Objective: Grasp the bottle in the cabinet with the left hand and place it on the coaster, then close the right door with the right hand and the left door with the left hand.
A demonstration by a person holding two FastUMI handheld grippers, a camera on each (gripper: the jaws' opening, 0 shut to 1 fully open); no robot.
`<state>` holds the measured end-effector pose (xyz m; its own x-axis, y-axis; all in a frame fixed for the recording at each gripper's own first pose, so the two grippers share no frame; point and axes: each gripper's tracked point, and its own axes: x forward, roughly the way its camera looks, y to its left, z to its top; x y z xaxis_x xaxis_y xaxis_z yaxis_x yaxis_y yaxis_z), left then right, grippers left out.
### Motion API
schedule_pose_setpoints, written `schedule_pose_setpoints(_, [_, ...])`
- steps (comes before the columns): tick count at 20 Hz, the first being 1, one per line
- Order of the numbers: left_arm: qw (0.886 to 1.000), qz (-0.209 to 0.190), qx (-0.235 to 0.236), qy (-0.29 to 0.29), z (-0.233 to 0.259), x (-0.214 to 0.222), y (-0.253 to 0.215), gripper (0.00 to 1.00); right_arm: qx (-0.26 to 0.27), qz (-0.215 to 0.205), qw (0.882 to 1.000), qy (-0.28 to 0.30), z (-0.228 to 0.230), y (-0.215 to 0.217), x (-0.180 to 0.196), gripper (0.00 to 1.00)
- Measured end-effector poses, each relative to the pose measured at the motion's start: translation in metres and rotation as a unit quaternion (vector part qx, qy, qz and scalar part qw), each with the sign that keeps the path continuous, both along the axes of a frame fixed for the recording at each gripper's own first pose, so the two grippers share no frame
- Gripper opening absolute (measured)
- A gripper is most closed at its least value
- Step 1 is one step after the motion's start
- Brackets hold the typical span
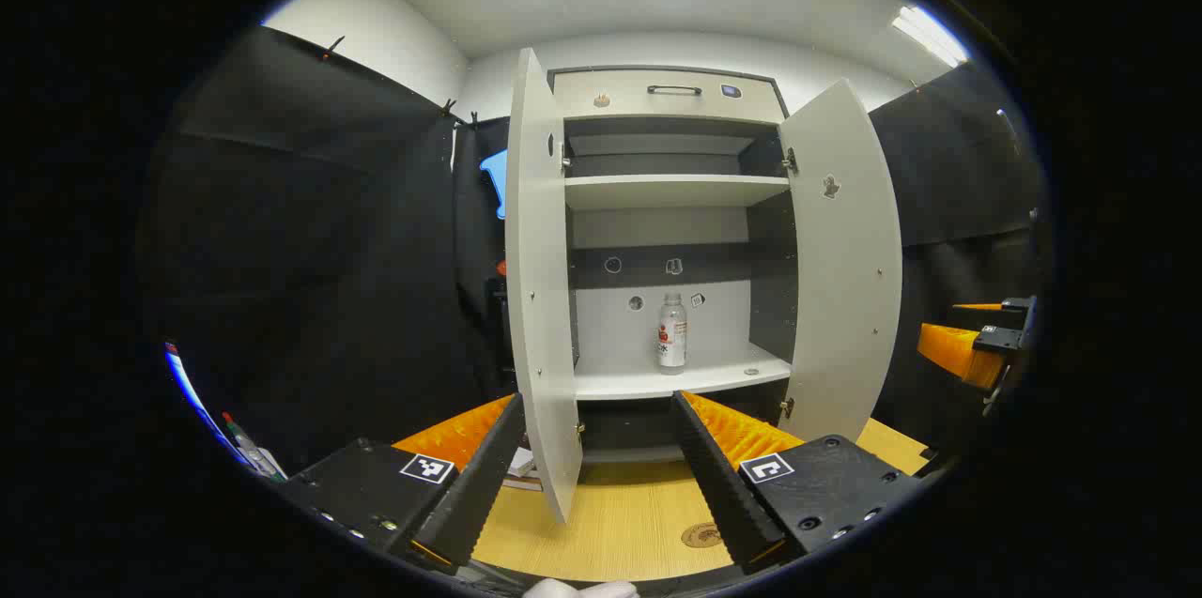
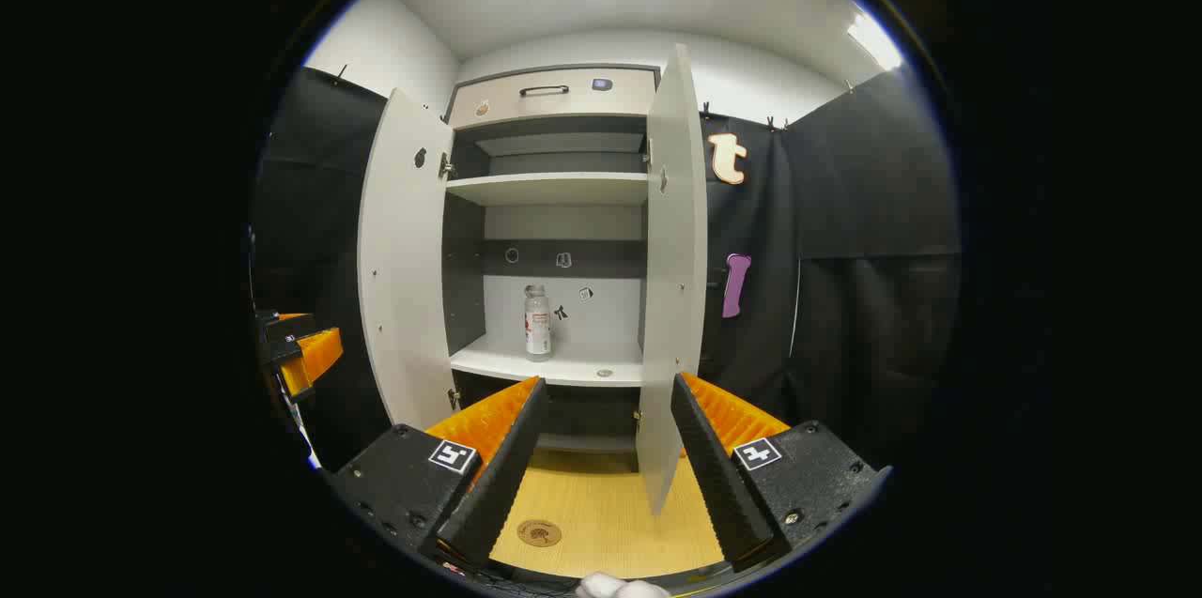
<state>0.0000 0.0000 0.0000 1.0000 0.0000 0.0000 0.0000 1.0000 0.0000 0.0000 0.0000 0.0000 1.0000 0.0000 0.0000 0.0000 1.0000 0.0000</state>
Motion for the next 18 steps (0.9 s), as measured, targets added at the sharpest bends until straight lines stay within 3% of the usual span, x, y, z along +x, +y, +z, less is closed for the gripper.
schedule_pose_setpoints(12, [1.000,-0.003,0.010,-0.001,0.001,0.028,-0.013,0.95,0.005,0.004,1.000,0.001,0.002,-0.001,0.004,0.82])
schedule_pose_setpoints(18, [1.000,-0.011,0.013,-0.009,0.003,0.076,-0.025,0.95,0.005,0.013,1.000,0.004,0.003,0.000,0.005,0.82])
